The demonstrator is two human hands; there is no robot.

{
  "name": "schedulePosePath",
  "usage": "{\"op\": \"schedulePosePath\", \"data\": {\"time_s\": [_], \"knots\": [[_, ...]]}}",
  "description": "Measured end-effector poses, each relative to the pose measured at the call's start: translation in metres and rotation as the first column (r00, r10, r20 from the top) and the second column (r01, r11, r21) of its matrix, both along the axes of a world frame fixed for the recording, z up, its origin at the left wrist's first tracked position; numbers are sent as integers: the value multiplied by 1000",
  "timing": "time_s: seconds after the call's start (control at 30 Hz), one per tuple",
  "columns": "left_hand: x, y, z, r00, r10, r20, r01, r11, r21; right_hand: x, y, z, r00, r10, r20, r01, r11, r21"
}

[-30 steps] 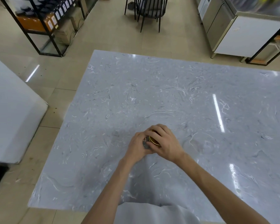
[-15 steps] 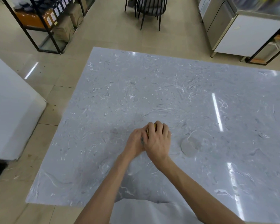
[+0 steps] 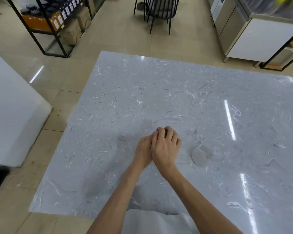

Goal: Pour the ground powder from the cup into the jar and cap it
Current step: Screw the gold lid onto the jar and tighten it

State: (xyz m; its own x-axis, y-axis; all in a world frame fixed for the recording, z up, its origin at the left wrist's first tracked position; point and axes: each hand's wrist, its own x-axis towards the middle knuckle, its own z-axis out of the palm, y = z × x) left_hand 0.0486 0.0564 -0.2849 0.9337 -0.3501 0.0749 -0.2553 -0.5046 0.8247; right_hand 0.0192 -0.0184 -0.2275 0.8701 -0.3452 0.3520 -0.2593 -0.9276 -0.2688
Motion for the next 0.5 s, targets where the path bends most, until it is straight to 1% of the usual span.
{"op": "schedulePosePath", "data": {"time_s": [0.03, 0.07, 0.1, 0.13, 0.17, 0.2, 0.23, 0.27, 0.3, 0.33, 0.4, 0.43, 0.47, 0.5], "knots": [[1, 1, 0, 999, -24, 27, 25, 1000, -17, 0, 3, 3, 998, -32, -49, 34, 999, 39], [2, 1, 3, 998, -50, 36, 52, 998, -43, -2, 2, 7, 996, -31, -89, 37, 997, 63], [3, 1, 5, 997, -76, 28, 77, 996, -45, -5, -4, 9, 994, 11, -106, -5, 998, 61], [4, 2, 6, 995, -95, 15, 95, 995, -29, -7, -13, 10, 987, 123, -100, -120, 992, 39], [6, 3, 6, 995, -100, 12, 100, 995, 10, -6, -26, 13, 948, 305, -87, -304, 952, 30], [6, 5, 4, 996, -93, -1, 93, 995, 44, -2, -42, 14, 862, 501, -76, -498, 866, 50], [5, 8, 2, 997, -71, -32, 72, 997, 41, 3, -57, 14, 752, 656, -56, -652, 754, 79], [2, 11, -1, 997, -46, -65, 47, 999, 6, 6, -68, 12, 678, 735, -28, -731, 678, 82], [0, 11, -3, 998, -20, -63, 18, 999, -27, 7, -72, 8, 673, 740, 11, -739, 671, 50], [-3, 10, -6, 999, 2, -53, -5, 999, -44, 8, -69, 4, 725, 686, 60, -687, 727, -6], [-5, 0, -5, 997, 48, -58, -49, 999, -11, 6, -50, -5, 881, 455, 134, -447, 891, -82], [-4, -3, -3, 997, 65, -49, -64, 998, 23, 4, -35, -8, 940, 315, 132, -308, 949, -69], [-3, -5, -4, 998, 70, -5, -69, 995, 69, 3, -21, -9, 976, 188, 109, -185, 982, -36], [-3, -7, -4, 997, 57, 45, -61, 993, 98, 2, -10, -8, 994, 94, 63, -94, 996, 2]]}}
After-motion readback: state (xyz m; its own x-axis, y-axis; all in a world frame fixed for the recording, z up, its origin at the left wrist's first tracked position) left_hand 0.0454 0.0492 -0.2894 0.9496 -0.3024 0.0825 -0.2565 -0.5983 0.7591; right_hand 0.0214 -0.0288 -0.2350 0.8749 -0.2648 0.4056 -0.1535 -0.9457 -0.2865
